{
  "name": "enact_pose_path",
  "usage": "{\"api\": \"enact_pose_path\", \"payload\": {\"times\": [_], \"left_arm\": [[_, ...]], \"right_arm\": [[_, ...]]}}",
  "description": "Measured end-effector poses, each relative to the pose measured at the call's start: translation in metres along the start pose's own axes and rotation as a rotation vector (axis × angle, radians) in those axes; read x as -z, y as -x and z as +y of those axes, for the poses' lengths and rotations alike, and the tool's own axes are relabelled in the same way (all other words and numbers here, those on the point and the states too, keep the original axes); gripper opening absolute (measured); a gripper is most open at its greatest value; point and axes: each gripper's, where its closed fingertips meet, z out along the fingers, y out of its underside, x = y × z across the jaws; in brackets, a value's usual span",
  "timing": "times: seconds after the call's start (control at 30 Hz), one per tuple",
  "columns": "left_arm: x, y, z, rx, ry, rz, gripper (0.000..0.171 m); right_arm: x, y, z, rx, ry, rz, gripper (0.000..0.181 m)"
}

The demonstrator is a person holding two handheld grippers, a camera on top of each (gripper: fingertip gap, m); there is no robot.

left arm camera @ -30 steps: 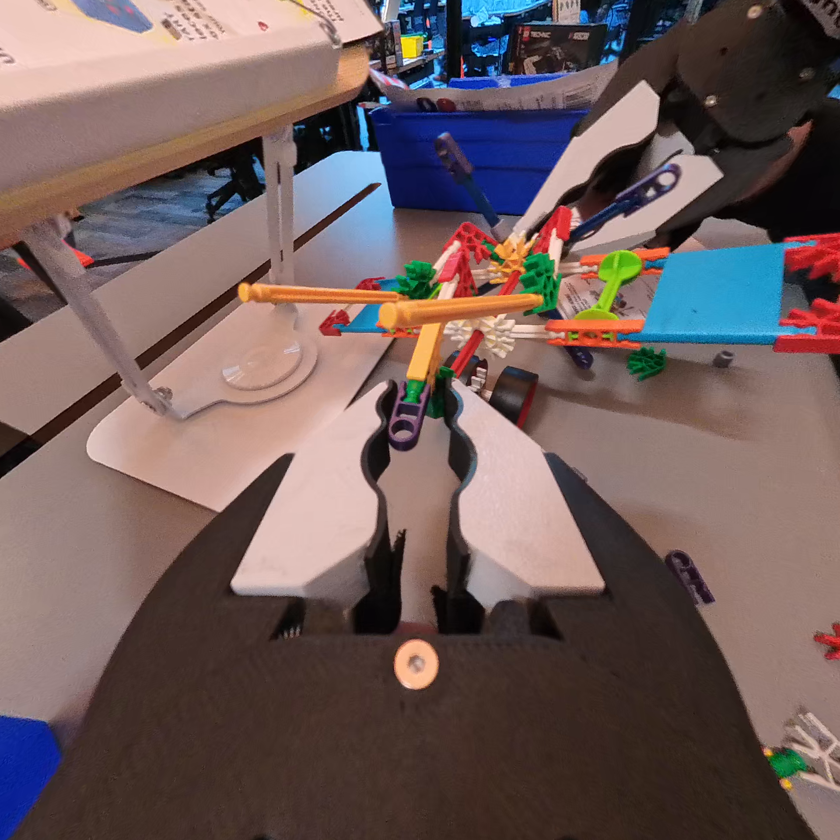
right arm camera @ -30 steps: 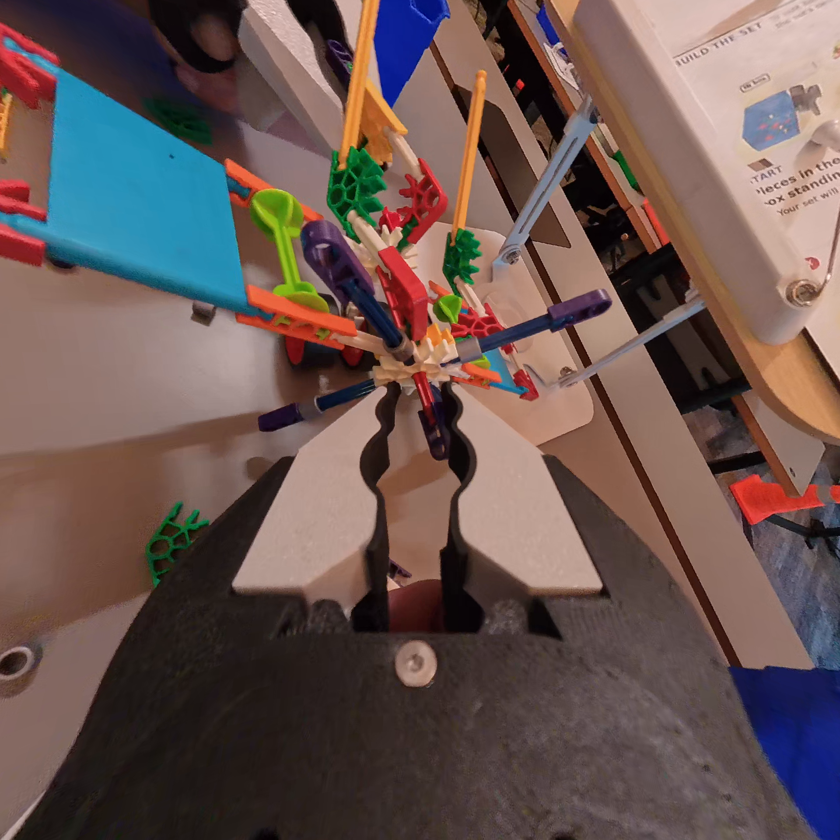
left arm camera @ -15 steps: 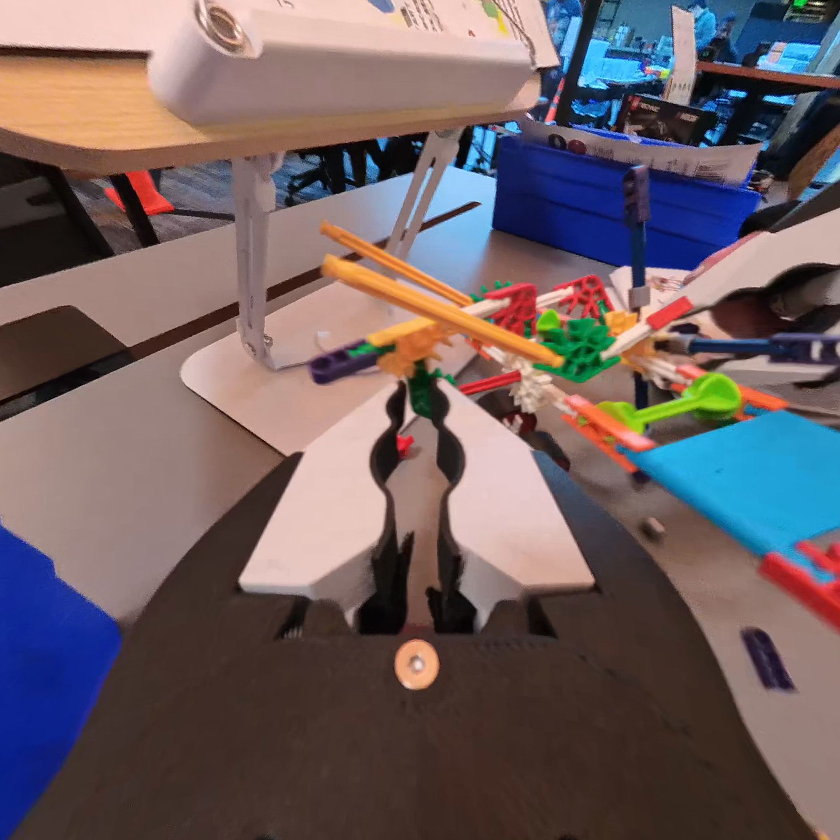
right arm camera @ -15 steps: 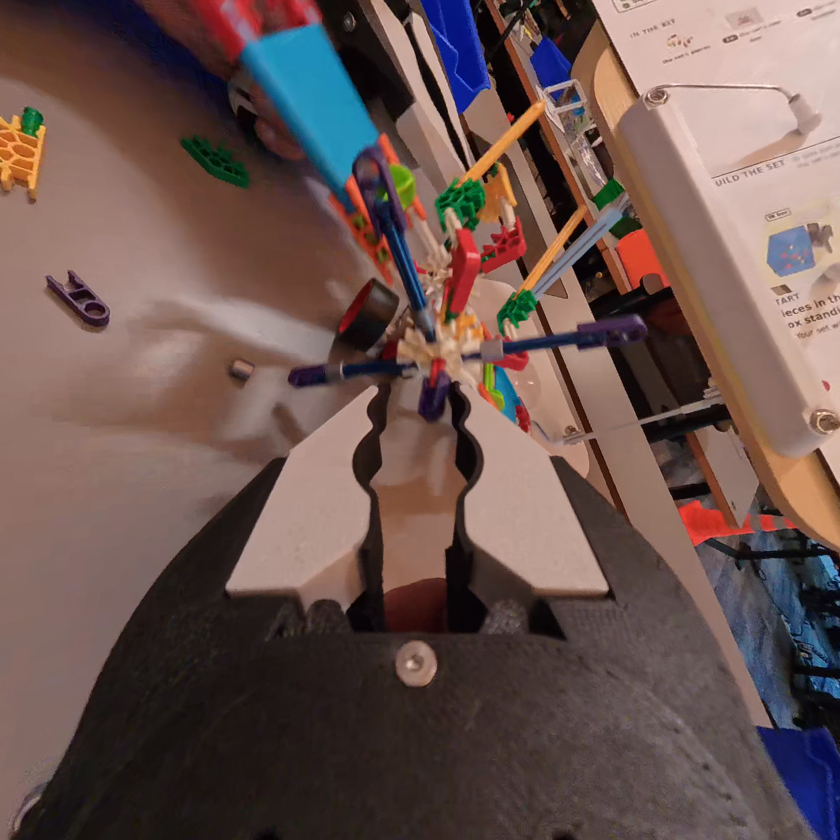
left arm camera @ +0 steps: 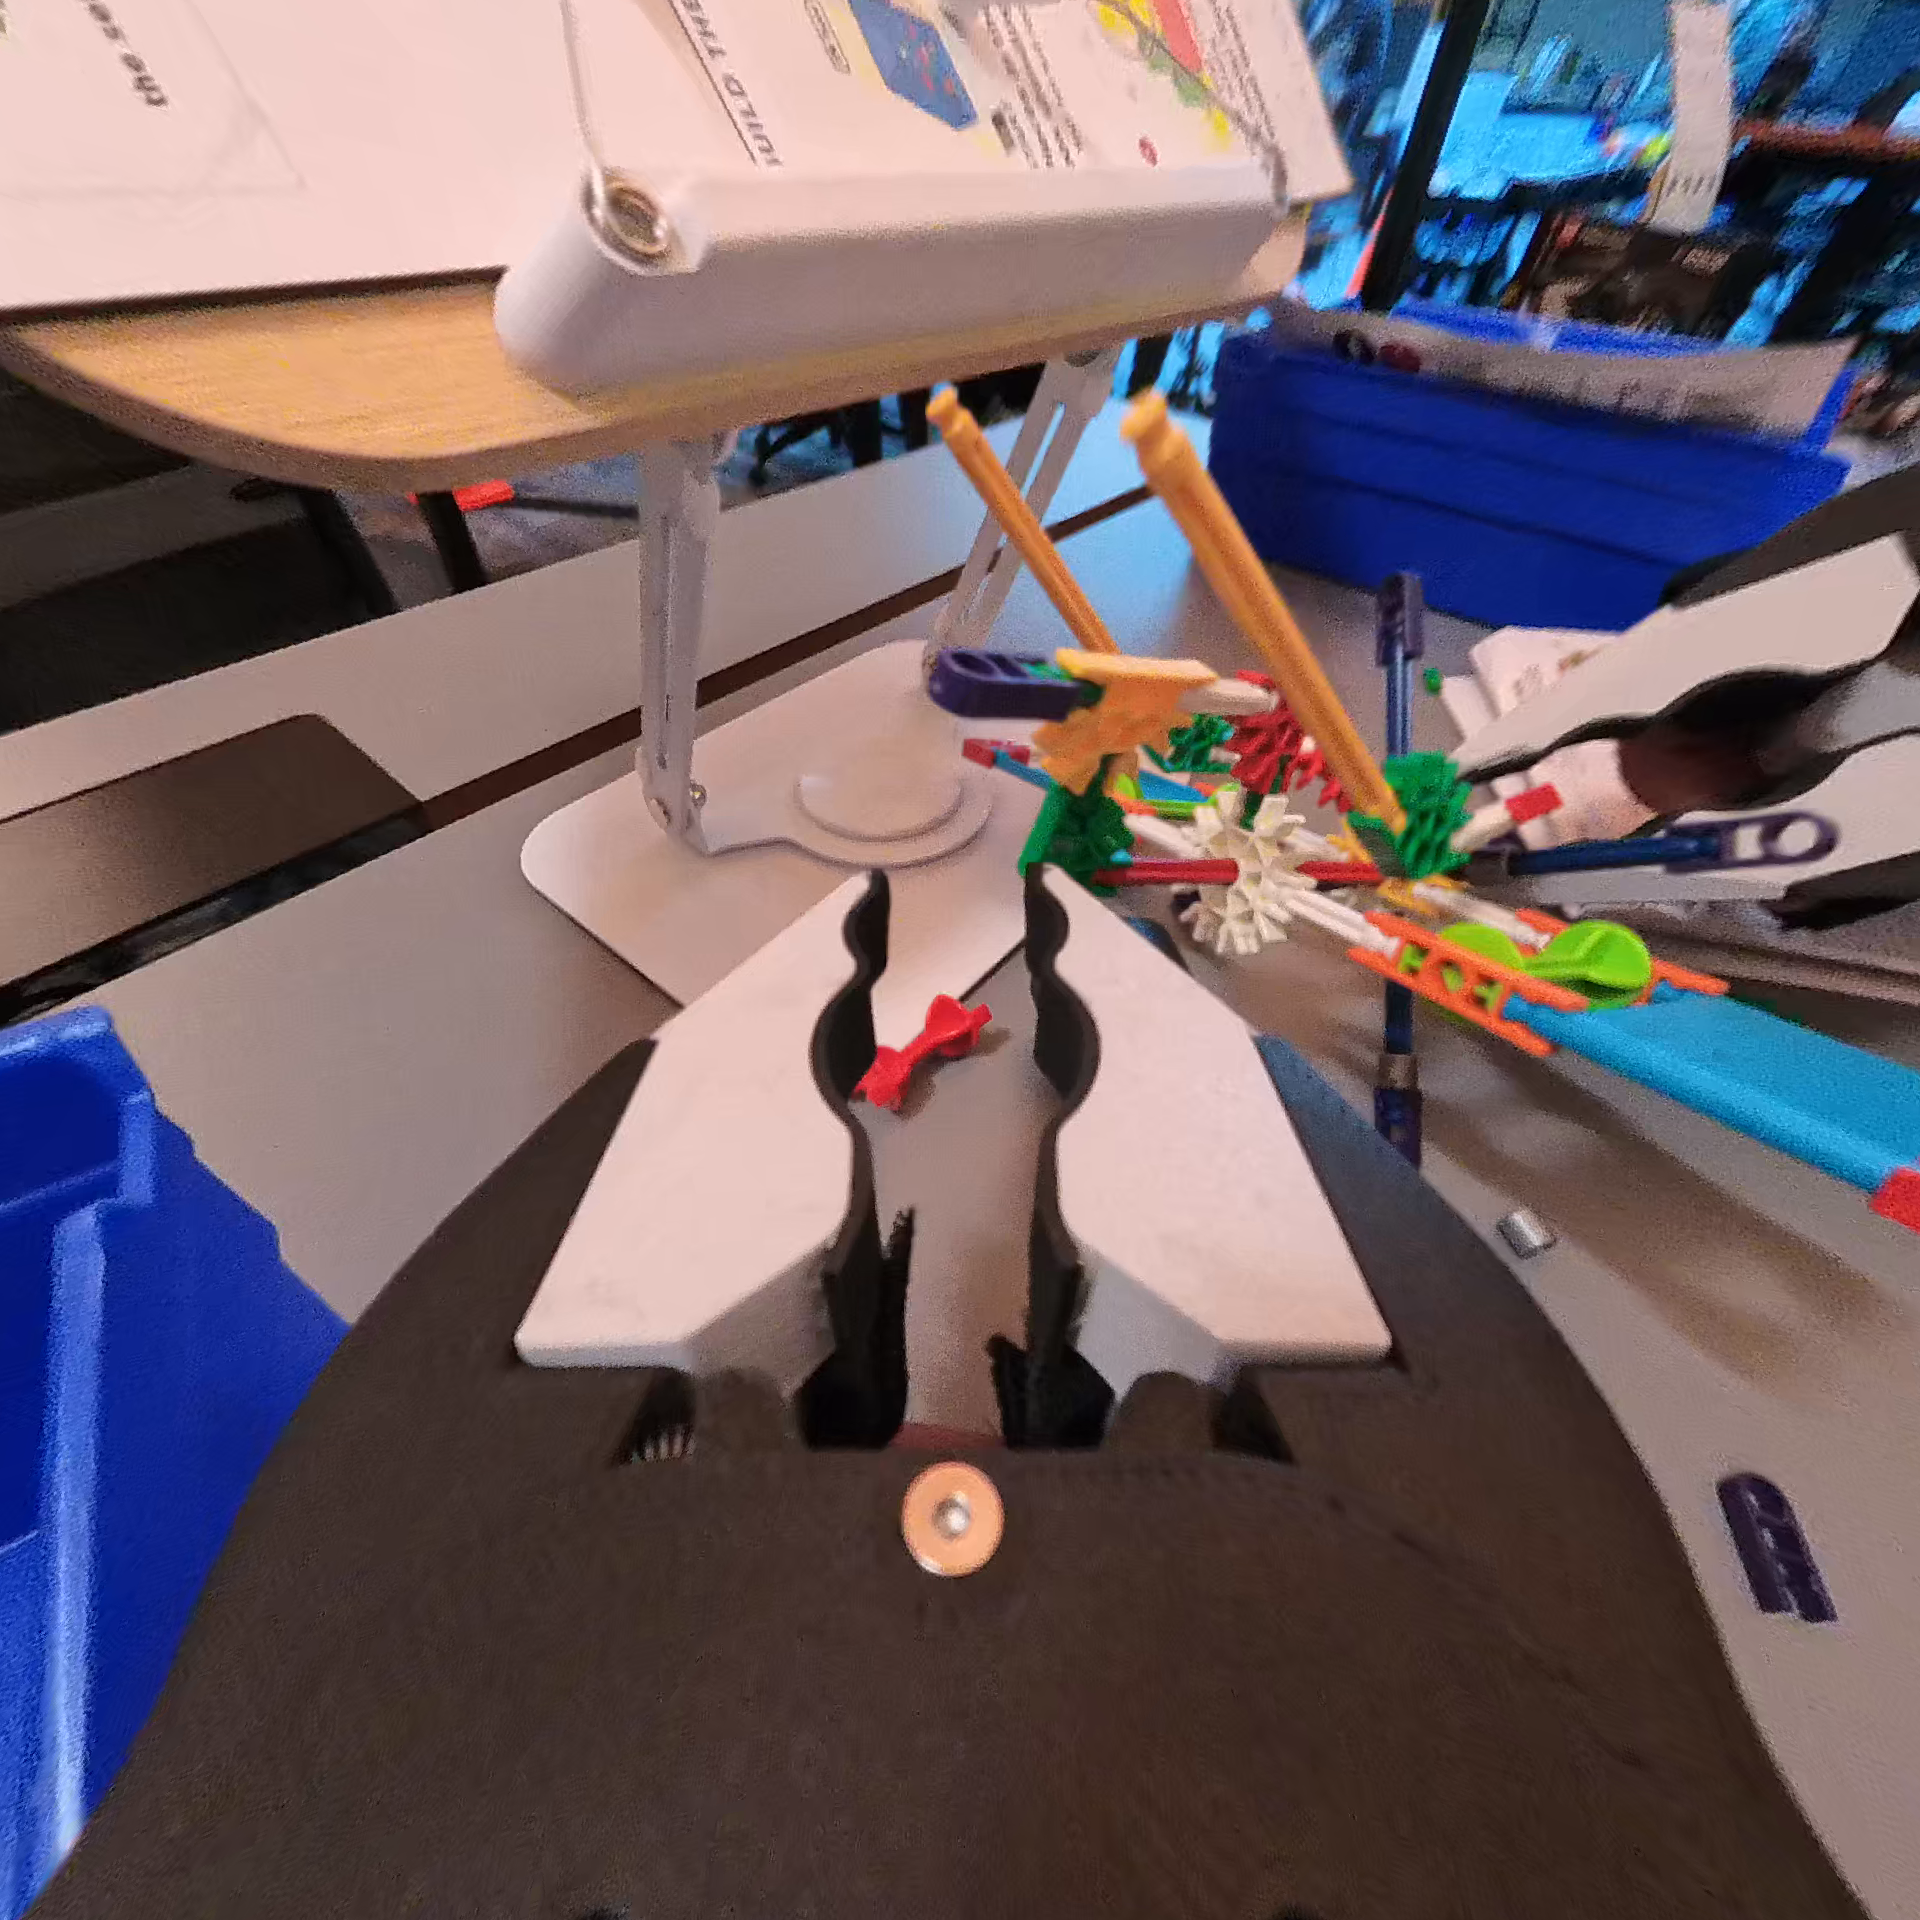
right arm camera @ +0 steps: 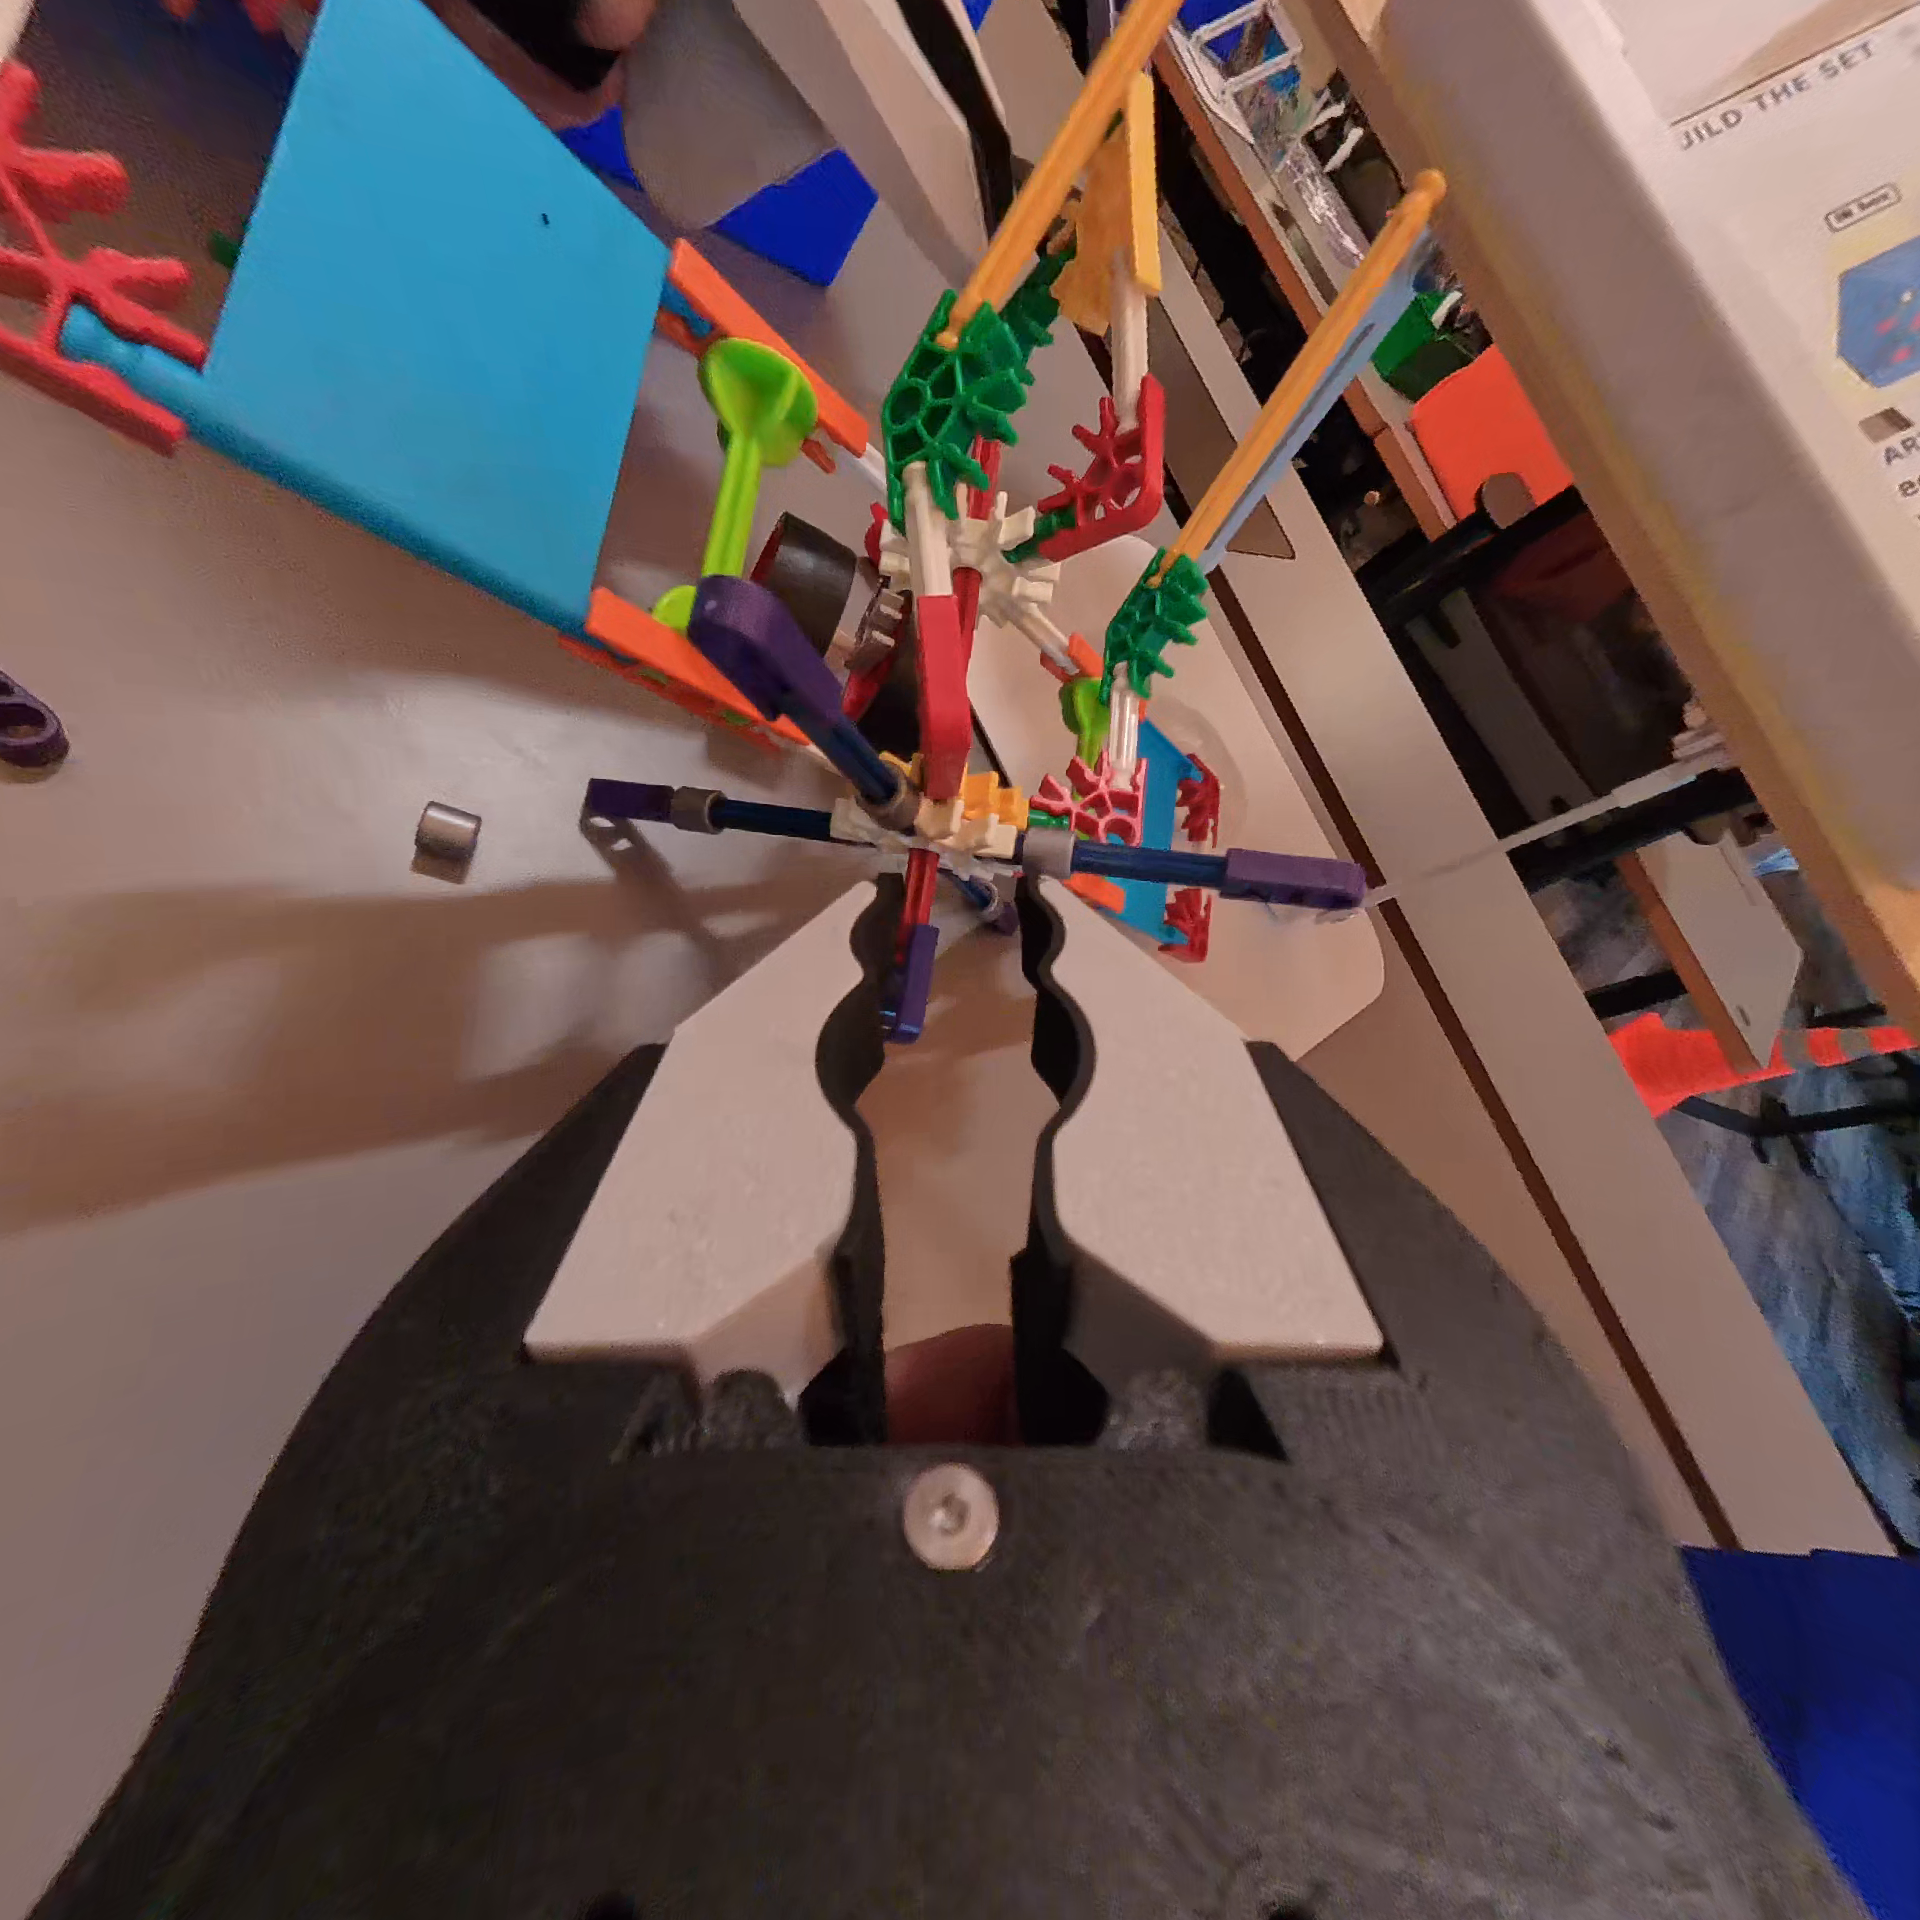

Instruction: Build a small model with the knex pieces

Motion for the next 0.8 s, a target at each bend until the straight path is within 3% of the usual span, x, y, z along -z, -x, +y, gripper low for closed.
{"api": "enact_pose_path", "payload": {"times": [0.1,0.23,0.3,0.33,0.43,0.6,0.8], "left_arm": [[0.000,-0.006,0.016,-0.047,0.115,-0.014,0.030],[0.000,-0.026,0.044,-0.013,0.253,0.082,0.036],[-0.003,-0.032,0.055,-0.030,0.308,0.101,0.043],[-0.006,-0.035,0.059,-0.051,0.323,0.100,0.046],[-0.015,-0.042,0.070,-0.120,0.379,0.092,0.045],[-0.025,-0.049,0.078,-0.235,0.426,0.081,0.037],[-0.032,-0.055,0.075,-0.267,0.401,0.101,0.028]], "right_arm": [[-0.002,0.002,0.009,-0.046,0.029,-0.040,0.027],[-0.008,0.012,0.026,-0.097,0.092,-0.118,0.039],[-0.013,0.013,0.028,-0.105,0.104,-0.114,0.033],[-0.015,0.009,0.028,-0.096,0.104,-0.085,0.020],[-0.019,0.005,0.028,-0.087,0.122,-0.047,0.007],[-0.011,-0.009,0.018,-0.035,0.088,0.034,0.006],[-0.006,-0.019,0.011,0.177,0.118,0.185,0.006]]}}
